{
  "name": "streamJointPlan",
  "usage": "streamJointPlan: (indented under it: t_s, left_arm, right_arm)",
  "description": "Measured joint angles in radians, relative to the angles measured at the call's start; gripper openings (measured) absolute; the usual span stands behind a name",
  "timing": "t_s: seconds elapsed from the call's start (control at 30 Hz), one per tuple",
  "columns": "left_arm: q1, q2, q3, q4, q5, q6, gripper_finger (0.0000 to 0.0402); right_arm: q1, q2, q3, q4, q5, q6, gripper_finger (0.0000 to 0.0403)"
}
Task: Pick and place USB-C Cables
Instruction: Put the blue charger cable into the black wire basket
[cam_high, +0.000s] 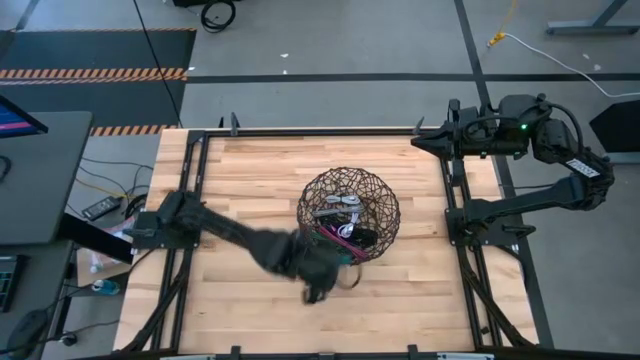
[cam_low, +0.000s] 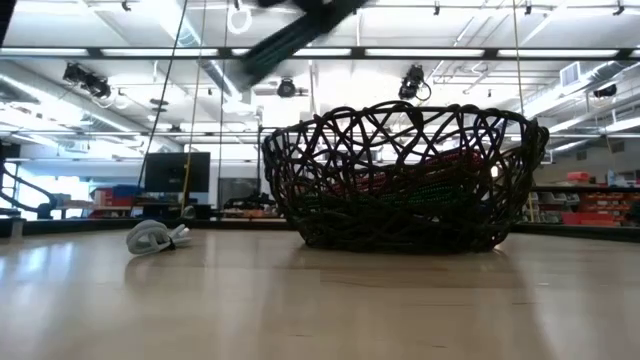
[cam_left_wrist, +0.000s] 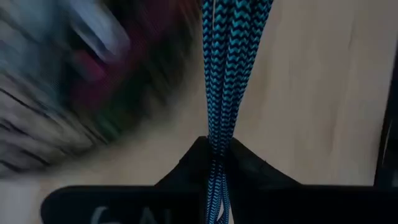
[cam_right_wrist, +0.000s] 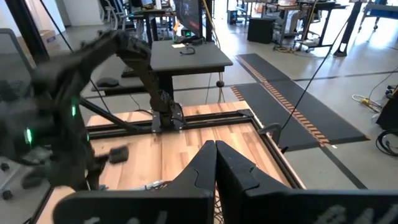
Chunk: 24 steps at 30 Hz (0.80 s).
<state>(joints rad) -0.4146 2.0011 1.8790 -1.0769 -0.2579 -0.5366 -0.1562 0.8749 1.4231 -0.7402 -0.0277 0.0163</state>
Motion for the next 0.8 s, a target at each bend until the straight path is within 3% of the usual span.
streamJointPlan:
  t_s: [0.2, 0.4, 0.63, 0.8]
  left_arm:
    - [0.049, -0.003, 0.271, -0.011, -0.272, 0.241, 0.0031]
    - [0.157, 0.000, 0.365, -0.032, -0.333, 0.390, 0.0031]
    - [0.336, 0.002, 0.367, -0.017, -0.298, 0.366, 0.0031]
    - [0.469, 0.014, 0.367, -0.001, -0.087, 0.366, 0.0031]
  right_arm:
    - [0.000, 0.000, 0.000, -0.003, 0.000, -0.013, 0.0011]
    - [0.000, 0.000, 0.000, -0.013, 0.000, -0.019, 0.0011]
    - [0.000, 0.000, 0.000, -0.027, -0.001, -0.019, 0.0011]
    - [0.000, -0.001, 0.000, -0.027, -0.002, -0.025, 0.0011]
